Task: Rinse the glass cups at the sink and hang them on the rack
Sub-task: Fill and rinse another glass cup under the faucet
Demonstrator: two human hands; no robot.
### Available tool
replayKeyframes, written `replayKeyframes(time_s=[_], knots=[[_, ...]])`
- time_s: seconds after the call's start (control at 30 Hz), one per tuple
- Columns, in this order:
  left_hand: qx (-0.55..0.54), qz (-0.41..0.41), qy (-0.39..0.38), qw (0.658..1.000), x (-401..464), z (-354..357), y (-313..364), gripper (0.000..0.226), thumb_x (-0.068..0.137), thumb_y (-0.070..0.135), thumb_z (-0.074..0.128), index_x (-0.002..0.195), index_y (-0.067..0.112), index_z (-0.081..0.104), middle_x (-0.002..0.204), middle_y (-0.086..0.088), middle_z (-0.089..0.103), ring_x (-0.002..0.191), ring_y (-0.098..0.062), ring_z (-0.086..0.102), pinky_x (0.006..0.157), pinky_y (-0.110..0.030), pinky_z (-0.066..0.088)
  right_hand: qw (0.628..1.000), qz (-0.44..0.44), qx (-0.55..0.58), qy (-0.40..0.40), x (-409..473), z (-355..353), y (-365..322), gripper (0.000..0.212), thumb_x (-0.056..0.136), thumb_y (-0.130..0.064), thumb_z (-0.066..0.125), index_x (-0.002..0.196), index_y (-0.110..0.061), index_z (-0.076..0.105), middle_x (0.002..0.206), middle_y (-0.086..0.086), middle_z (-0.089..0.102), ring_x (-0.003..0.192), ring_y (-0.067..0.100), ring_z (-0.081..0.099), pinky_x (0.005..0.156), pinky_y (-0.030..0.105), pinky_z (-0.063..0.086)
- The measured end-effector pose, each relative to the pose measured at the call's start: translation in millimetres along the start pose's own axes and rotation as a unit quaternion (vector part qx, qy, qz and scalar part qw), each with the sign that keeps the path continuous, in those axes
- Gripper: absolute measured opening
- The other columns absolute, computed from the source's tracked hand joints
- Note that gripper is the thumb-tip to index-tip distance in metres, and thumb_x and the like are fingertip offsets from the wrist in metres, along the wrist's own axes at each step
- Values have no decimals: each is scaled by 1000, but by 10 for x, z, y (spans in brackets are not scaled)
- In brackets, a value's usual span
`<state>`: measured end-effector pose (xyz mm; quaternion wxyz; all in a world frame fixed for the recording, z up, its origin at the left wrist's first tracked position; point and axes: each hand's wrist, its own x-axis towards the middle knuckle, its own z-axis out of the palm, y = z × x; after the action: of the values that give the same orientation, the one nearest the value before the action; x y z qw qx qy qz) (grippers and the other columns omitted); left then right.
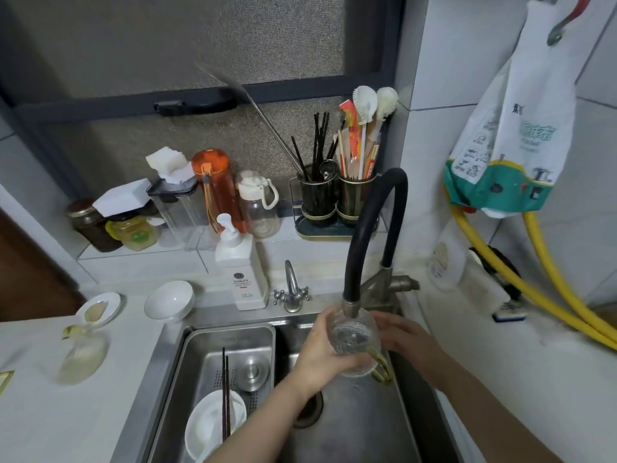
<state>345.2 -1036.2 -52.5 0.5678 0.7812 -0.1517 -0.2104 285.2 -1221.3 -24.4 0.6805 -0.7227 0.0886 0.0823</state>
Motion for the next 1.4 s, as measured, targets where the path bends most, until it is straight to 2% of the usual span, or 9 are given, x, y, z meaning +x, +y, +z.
replayKeyframes(time_s=[0.2,0.4,0.57,0.77,0.83,0.93,1.1,1.23,1.4], knots=[[-9,-53,-10,998,-90,-90,64,81,66,24,89,129,25,40,118,13,57,106,5,54,84,-6,45,998,-35,54,-11,-293,241,49,44,88,-28,63,132,-28,56,129,0,63,119,19,60,101,41,48],[-61,-151,-3,987,-200,-62,54,99,41,83,75,119,24,57,119,4,65,108,-13,63,99,-39,51,991,-30,96,86,-435,494,107,28,95,-21,54,117,-35,64,117,-8,69,106,3,65,82,17,53],[-99,-228,-44,968,-282,-69,88,87,60,83,63,120,20,62,108,0,72,92,-16,70,68,-30,59,994,-14,63,85,-557,650,82,27,101,-24,43,115,-35,63,107,-16,72,95,-8,66,73,8,51],[-89,-283,-40,954,-386,-93,120,99,71,85,46,149,26,28,145,-6,47,118,-29,57,66,-37,59,1000,-10,-4,28,-600,753,137,48,95,-48,46,141,-46,35,140,-17,50,126,5,51,102,29,46],[-37,-234,-37,971,-397,-93,97,92,81,77,42,154,34,5,160,-2,22,136,-34,40,74,-46,60,997,-16,-64,40,-564,775,154,67,87,-62,45,147,-45,21,140,-15,47,118,1,52,98,19,42],[24,-140,-69,988,-430,-134,19,83,78,83,38,147,54,2,161,1,15,142,-34,29,77,-49,60,985,-14,-149,82,-495,743,172,75,81,-75,38,146,-52,8,116,-2,63,84,10,62,81,32,52],[59,-36,-128,989,-566,-275,-9,64,90,63,44,146,51,18,147,4,26,101,-22,64,64,-27,58,977,8,-185,105,-492,710,8,63,99,-45,35,149,-40,-1,133,1,56,92,10,62,72,17,49],[11,-43,-107,993,-546,-337,77,45,87,64,50,130,57,37,142,4,42,73,-23,68,49,-28,54,978,-19,-192,86,-488,722,-1,68,94,-52,42,146,-47,-2,132,-12,54,113,19,62,92,31,49],[-23,-110,-99,989,-499,-430,205,50,94,62,37,137,36,39,149,-5,43,55,-24,69,45,-25,51,983,-68,-168,23,-550,809,-9,92,78,-42,73,147,-42,13,139,-31,41,131,-10,39,105,12,34]])
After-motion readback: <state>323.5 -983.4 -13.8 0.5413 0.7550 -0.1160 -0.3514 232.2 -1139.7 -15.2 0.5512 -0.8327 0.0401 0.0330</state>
